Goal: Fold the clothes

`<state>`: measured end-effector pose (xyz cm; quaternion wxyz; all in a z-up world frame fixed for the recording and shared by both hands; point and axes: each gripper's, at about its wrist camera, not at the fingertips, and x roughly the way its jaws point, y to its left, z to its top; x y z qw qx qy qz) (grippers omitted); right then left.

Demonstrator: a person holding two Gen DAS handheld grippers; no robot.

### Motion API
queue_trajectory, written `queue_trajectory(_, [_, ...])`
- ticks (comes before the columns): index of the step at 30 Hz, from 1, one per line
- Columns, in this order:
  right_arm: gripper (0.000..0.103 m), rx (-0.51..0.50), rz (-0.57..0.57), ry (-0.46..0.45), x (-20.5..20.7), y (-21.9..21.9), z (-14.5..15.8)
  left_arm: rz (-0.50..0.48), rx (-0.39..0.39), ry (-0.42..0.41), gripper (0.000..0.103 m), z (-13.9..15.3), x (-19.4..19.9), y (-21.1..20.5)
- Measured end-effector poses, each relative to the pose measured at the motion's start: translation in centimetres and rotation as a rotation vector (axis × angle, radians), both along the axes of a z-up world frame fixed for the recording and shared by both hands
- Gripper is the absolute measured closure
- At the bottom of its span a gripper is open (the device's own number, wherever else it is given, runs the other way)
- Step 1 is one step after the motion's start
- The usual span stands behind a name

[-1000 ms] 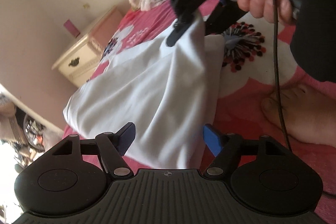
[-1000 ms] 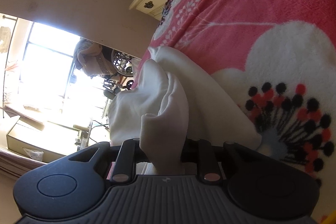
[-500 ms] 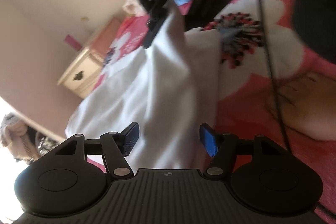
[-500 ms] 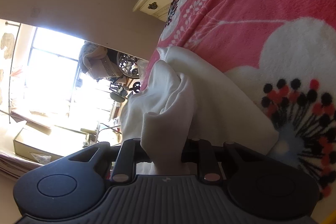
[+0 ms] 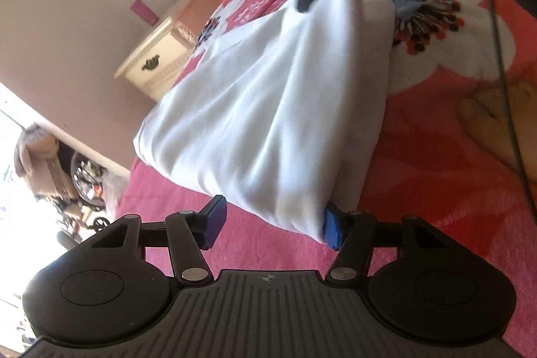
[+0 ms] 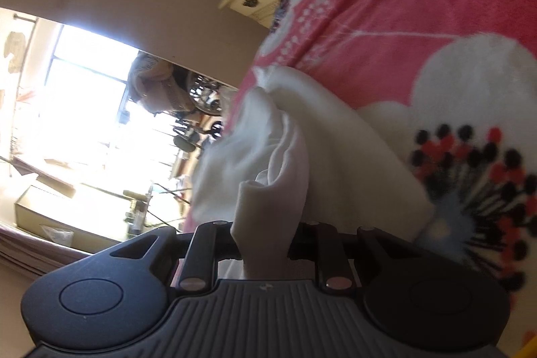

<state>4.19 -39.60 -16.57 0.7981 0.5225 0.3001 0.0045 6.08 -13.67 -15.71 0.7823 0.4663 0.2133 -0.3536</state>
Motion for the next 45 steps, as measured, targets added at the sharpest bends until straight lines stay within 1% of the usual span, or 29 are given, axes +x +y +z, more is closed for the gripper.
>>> queue_trajectory(4, [0.081,-0.054,0.018,0.041,-0.3,0.1,-0.9,0.004,0.007,0.02,0.048,-0.3,0.1,-0.1])
queue_trajectory(7, [0.081,-0.071,0.028,0.055,-0.6,0.1,-1.6,0.011,0.001,0.038,0.048,-0.4,0.2,0.3])
queue_trajectory(10, [0.082,-0.088,0.032,0.044,-0.8,0.2,-1.7,0.022,-0.009,0.058,0.048,-0.4,0.4,0.5])
queue_trajectory(14, [0.082,-0.161,0.075,0.031,-0.4,0.5,-1.0,0.022,-0.009,0.069,0.048,-0.4,0.5,0.5])
queue_trajectory(17, [0.079,-0.129,0.088,0.029,-0.6,-0.2,-1.8,0.022,-0.01,0.082,0.048,-0.4,0.6,0.5])
queue_trajectory(19, [0.075,-0.089,0.084,0.024,-1.1,-1.0,-2.0,0.023,-0.011,0.09,0.048,-0.3,0.7,0.5])
queue_trajectory(22, [0.071,-0.088,0.059,0.019,-2.1,-2.2,-1.1,0.024,-0.015,0.097,0.048,-0.2,0.6,0.7])
queue_trajectory(23, [0.07,-0.11,0.042,0.018,-2.4,-2.5,-0.5,0.025,-0.017,0.098,0.048,-0.1,0.6,0.7])
queue_trajectory(24, [0.064,-0.146,0.014,0.021,-3.0,-3.0,0.3,0.025,-0.019,0.102,0.048,0.0,0.7,0.7])
queue_trajectory(25, [0.062,-0.183,-0.014,0.024,-3.5,-3.4,1.0,0.026,-0.021,0.105,0.048,0.0,0.8,0.7])
queue_trajectory(27, [0.062,-0.254,-0.067,0.026,-4.6,-4.2,2.5,0.029,-0.024,0.113,0.047,0.2,1.0,0.8])
queue_trajectory(28, [0.063,-0.285,-0.073,0.008,-4.9,-4.2,3.3,0.032,-0.028,0.118,0.047,0.2,1.1,0.8])
queue_trajectory(30, [0.065,-0.374,-0.022,-0.047,-4.9,-3.2,5.2,0.042,-0.034,0.134,0.046,0.4,1.3,0.8])
queue_trajectory(33, [0.068,-0.527,0.152,-0.139,-3.7,0.7,7.4,0.061,-0.041,0.164,0.046,0.5,1.6,0.8])
queue_trajectory(34, [0.068,-0.576,0.218,-0.163,-3.2,2.2,7.9,0.068,-0.044,0.176,0.046,0.6,1.8,0.8])
queue_trajectory(36, [0.07,-0.668,0.34,-0.182,-2.2,4.9,7.9,0.085,-0.053,0.207,0.046,0.7,2.1,0.9])
queue_trajectory(37, [0.071,-0.713,0.385,-0.167,-1.8,5.9,7.5,0.094,-0.061,0.227,0.046,0.8,2.3,1.0])
queue_trajectory(39, [0.071,-0.81,0.46,-0.083,-1.0,7.4,5.5,0.113,-0.079,0.271,0.046,1.0,2.8,1.2])
queue_trajectory(41, [0.074,-0.892,0.519,0.008,-0.3,8.2,3.3,0.123,-0.109,0.35,0.043,1.5,3.5,1.8])
queue_trajectory(43, [0.074,-0.919,0.539,0.007,-0.5,8.6,3.8,0.131,-0.14,0.437,0.039,2.1,4.2,2.6])
queue_trajectory(44, [0.074,-0.932,0.55,0.006,-0.7,8.7,4.1,0.138,-0.163,0.464,0.037,2.5,4.6,3.1])
queue_trajectory(45, [0.074,-0.946,0.56,0.005,-0.8,8.9,4.3,0.145,-0.187,0.492,0.033,3.0,4.9,3.7])
